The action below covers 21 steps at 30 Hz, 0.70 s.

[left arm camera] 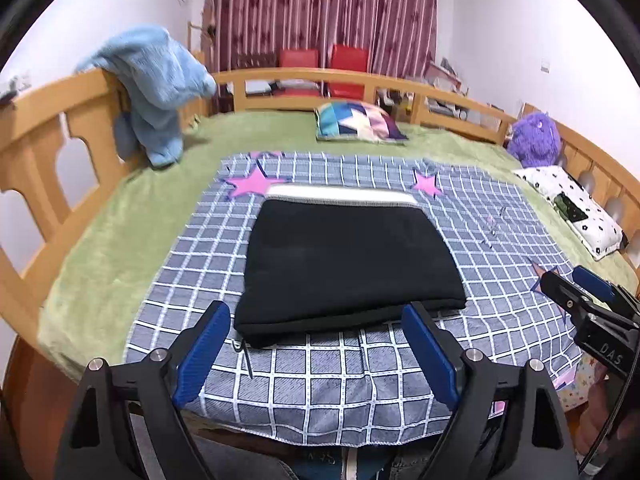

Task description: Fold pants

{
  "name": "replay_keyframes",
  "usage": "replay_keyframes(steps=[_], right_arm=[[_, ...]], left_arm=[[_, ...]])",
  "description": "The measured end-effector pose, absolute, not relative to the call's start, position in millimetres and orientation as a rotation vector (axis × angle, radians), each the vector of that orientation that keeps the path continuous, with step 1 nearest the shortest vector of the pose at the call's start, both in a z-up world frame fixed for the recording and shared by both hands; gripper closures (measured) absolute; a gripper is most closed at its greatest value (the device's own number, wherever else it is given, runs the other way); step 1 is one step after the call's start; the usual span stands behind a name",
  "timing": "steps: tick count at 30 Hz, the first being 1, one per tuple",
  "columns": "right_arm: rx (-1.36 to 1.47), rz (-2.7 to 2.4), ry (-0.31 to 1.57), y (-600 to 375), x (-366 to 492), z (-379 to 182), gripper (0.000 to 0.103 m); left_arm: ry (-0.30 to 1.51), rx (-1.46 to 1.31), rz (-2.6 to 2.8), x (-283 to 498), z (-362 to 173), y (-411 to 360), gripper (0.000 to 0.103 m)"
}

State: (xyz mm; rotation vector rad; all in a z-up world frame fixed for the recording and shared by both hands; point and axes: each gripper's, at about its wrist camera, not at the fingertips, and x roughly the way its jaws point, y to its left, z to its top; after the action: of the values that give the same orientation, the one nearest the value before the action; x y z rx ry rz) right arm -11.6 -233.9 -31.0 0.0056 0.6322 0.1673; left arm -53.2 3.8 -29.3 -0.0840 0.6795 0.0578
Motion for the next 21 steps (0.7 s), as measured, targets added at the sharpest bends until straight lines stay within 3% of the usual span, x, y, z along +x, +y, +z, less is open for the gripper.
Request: replay_keyframes(steps=[4, 7, 12, 21], right_arm=[[0.040, 0.149, 0.629, -244.6, -28.6, -14.3, 0.023], [0.026, 0.139, 0.590, -245.5, -43.8, -8.1, 0.011], [-0.008, 0.121, 0.583, -241.6, -53.9, -4.9, 0.007], [-0.020, 0.109, 0.600, -242.2, -58.2, -7.5, 0.006]], left_arm=[[0.645, -0.083, 0.048, -71.8, -13.0, -0.1, 0.012], [0.628, -0.065, 0.060, -80.3, -7.4, -3.1, 0.012], [0.622, -0.075, 0.057, -89.4, -1.0, -6.9, 0.011], [0.621, -0.077, 0.066, -92.6, -2.5, -5.9, 0.011]])
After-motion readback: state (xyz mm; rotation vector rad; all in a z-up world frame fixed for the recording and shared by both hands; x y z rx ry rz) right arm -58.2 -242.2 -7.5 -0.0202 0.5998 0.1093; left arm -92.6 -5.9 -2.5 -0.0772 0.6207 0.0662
